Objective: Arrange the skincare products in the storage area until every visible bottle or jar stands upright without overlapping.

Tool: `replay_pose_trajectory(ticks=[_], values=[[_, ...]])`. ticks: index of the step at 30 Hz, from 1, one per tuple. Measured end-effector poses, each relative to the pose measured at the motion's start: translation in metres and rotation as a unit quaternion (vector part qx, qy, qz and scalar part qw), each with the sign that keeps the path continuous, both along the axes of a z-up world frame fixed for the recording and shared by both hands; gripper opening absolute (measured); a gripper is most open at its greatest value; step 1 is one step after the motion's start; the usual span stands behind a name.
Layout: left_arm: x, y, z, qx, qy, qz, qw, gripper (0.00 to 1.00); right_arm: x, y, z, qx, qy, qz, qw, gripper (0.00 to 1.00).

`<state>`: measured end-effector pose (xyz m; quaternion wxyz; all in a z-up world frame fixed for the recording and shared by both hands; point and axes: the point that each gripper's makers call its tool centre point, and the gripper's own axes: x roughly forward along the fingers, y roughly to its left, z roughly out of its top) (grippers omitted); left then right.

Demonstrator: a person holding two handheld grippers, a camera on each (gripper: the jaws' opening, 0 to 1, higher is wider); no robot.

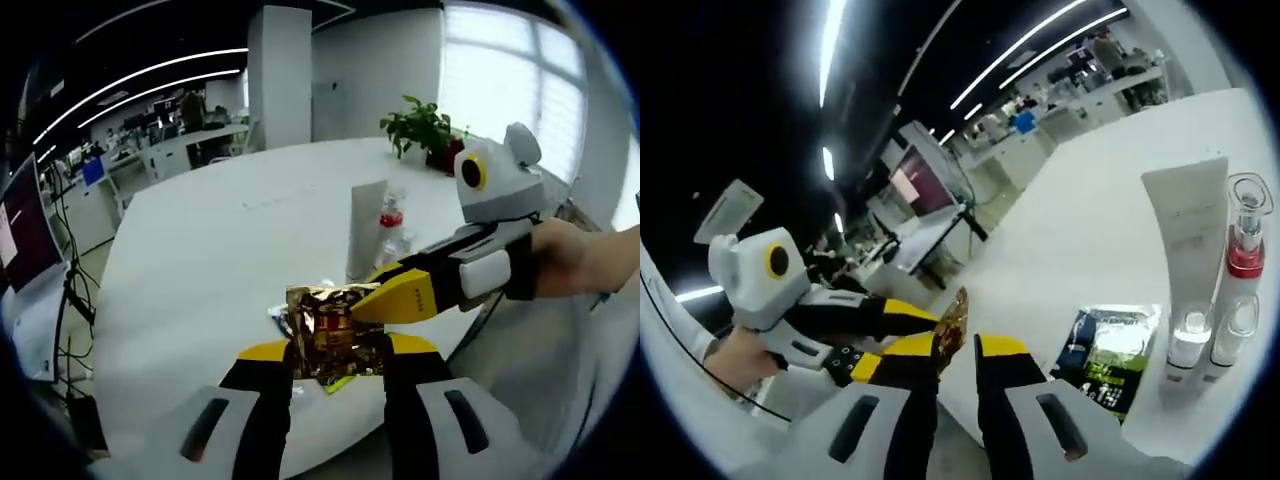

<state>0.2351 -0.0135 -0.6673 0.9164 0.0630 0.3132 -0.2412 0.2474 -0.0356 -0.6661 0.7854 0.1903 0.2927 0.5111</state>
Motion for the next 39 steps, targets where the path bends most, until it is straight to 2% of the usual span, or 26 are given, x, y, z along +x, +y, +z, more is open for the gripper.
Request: replay_pose_trajectory(ticks=[5,9,14,20,25,33,37,39], values=[[0.000,0.000,-0.001,-0.009,0.005,0.003,0.9999,0.40,-0.001,0.001,0.001,0.003,-0.001,-0.001,1.0000,0.01],[0.001,0.001,-0.003,-0.016,0.005,0.002,0.9999,0.40,0.000,0.002,-0.001,0.004,0.012,-0.002,0.9999,0.01],[-0.002,0.002,-0.012,-0.012,0.012,-0.001,0.9999,0.41,-0.003,0.007,-0.008,-0.012,0.017,0.005,0.9998,0.01],[-0.003,0.014,-0.021,-0.009,0.021,0.004,0.9997,0.42,-0.001,0.017,-0.019,-0.024,0.040,0.005,0.9989,0.01],[-0.005,0.026,-0.032,0.003,0.033,0.008,0.9994,0.42,0.000,0.032,-0.026,-0.039,0.040,0.016,0.9983,0.01],[0.000,0.047,-0.049,0.007,0.053,0.018,0.9984,0.42,0.010,0.051,-0.044,-0.090,0.041,0.038,0.9943,0.01],[0.001,0.057,-0.058,0.016,0.065,0.017,0.9976,0.31,0.021,0.058,-0.058,-0.129,0.028,0.049,0.9900,0.01],[0.004,0.065,-0.066,0.018,0.073,0.021,0.9970,0.35,0.023,0.062,-0.060,-0.141,0.025,0.053,0.9883,0.01]])
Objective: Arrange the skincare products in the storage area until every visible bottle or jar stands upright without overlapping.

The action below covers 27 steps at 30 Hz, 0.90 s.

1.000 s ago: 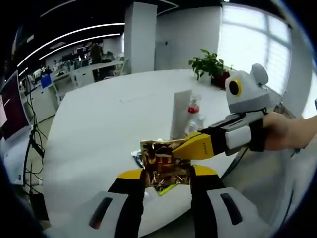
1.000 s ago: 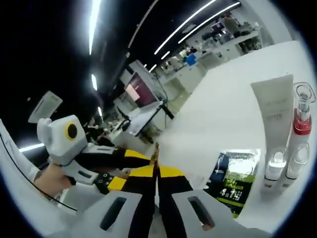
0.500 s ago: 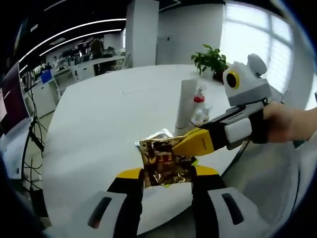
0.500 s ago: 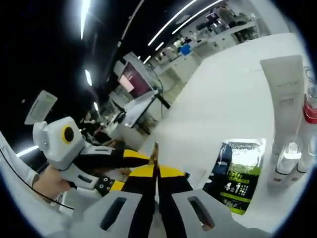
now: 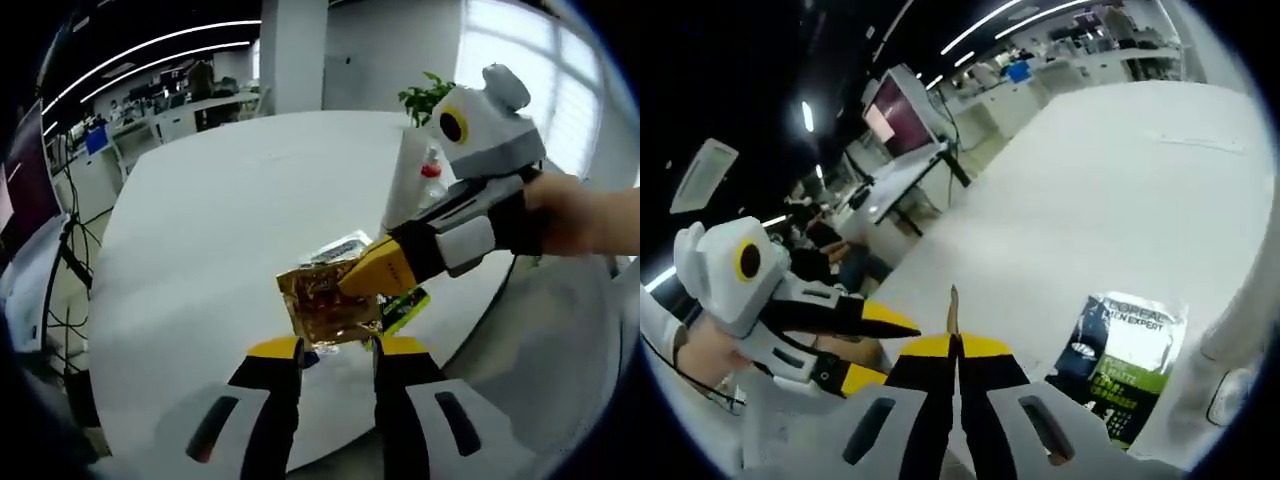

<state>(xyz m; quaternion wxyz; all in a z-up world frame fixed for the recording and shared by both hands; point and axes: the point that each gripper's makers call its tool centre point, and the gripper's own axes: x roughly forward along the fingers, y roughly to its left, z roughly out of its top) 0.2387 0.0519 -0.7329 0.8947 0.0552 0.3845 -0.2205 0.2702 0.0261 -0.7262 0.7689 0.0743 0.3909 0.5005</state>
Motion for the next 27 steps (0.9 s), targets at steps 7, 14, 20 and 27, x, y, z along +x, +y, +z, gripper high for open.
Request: replay_pose_trajectory(ticks=[7,14,20,27], values=[[0.008,0.013,-0.015,0.001,0.016,0.001,0.9999,0.35,0.021,0.010,-0.016,-0.032,-0.003,0.017,0.9994,0.01],[0.016,0.013,-0.026,-0.003,0.027,0.000,0.9996,0.35,0.040,0.016,-0.038,-0.061,0.005,0.028,0.9977,0.01],[0.022,0.016,-0.036,-0.002,0.034,-0.003,0.9994,0.34,0.050,0.020,-0.054,-0.079,0.015,0.034,0.9962,0.01],[0.033,0.020,-0.046,0.000,0.037,-0.008,0.9993,0.32,0.062,0.019,-0.070,-0.103,0.013,0.044,0.9936,0.01]])
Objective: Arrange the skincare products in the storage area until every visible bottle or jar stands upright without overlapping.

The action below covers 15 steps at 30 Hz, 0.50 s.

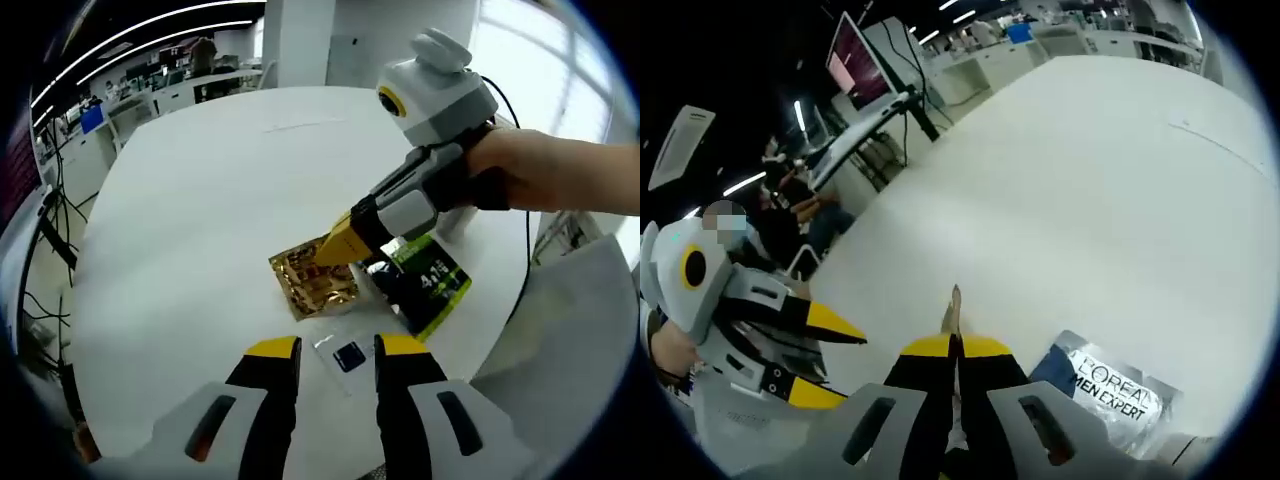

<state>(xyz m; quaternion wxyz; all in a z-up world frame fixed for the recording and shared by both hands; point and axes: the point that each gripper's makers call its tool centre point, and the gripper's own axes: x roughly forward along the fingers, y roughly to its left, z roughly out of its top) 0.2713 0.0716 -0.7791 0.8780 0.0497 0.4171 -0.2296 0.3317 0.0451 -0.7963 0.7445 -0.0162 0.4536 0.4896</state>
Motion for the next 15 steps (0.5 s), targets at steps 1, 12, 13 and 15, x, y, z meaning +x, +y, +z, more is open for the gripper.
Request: replay_pose_trajectory(ticks=[1,12,13,15], values=[[0.003,0.000,-0.002,0.001,-0.002,-0.002,1.0000,0.32,0.004,-0.001,-0.003,-0.006,-0.004,0.004,1.0000,0.01],[0.032,-0.010,-0.015,0.022,-0.028,-0.049,0.9982,0.25,0.013,-0.006,-0.014,-0.057,-0.051,0.074,0.9943,0.01],[0.034,-0.012,-0.015,0.024,-0.030,-0.052,0.9979,0.25,0.014,-0.005,-0.015,-0.059,-0.054,0.078,0.9937,0.01],[0.039,-0.015,-0.018,0.028,-0.037,-0.065,0.9968,0.24,0.018,-0.001,-0.018,-0.071,-0.075,0.108,0.9888,0.01]])
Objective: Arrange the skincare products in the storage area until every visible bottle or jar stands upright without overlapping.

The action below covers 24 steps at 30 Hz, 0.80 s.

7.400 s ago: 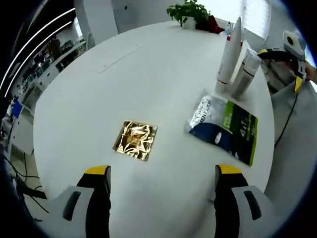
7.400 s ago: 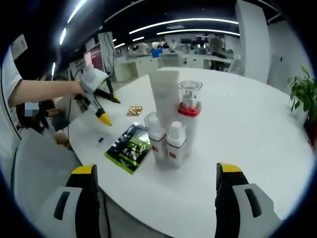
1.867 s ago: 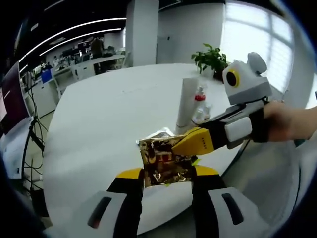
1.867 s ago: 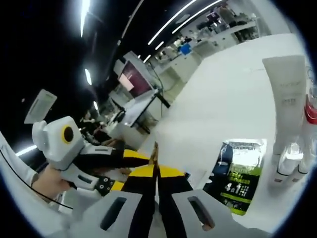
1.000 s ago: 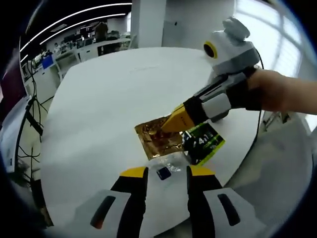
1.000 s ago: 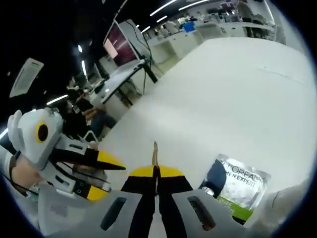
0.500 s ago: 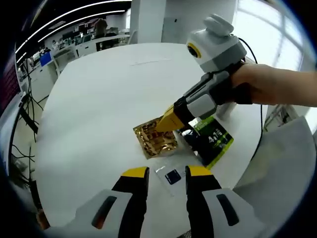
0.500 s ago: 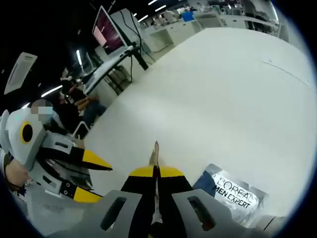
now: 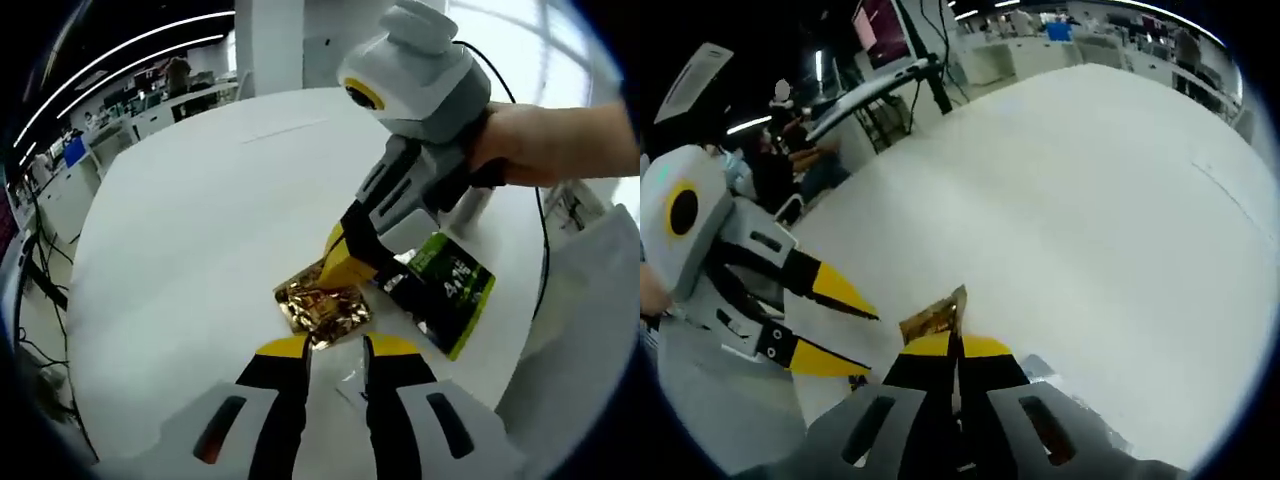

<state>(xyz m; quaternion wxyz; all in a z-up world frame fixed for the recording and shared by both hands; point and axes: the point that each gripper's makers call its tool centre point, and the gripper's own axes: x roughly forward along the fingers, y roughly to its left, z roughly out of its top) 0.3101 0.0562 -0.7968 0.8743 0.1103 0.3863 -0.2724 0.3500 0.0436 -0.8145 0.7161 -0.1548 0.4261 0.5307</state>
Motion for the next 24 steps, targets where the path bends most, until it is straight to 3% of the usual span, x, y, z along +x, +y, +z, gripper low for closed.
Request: replay_pose_trajectory(ticks=[5,10,15,24], values=[[0.013,-0.003,-0.011,0.019,-0.022,-0.030,0.9991,0.22,0.006,0.001,-0.006,-0.022,-0.039,0.057,0.9974,0.01],[0.020,-0.002,-0.020,0.022,-0.022,-0.035,0.9989,0.20,0.008,0.002,-0.009,-0.027,-0.060,0.090,0.9938,0.01],[0.024,0.003,-0.030,0.034,-0.019,-0.028,0.9988,0.20,0.006,0.000,-0.015,-0.041,-0.075,0.115,0.9897,0.01],[0.030,0.001,-0.029,0.038,-0.032,-0.028,0.9984,0.19,0.003,-0.001,-0.015,-0.044,-0.092,0.136,0.9855,0.01]])
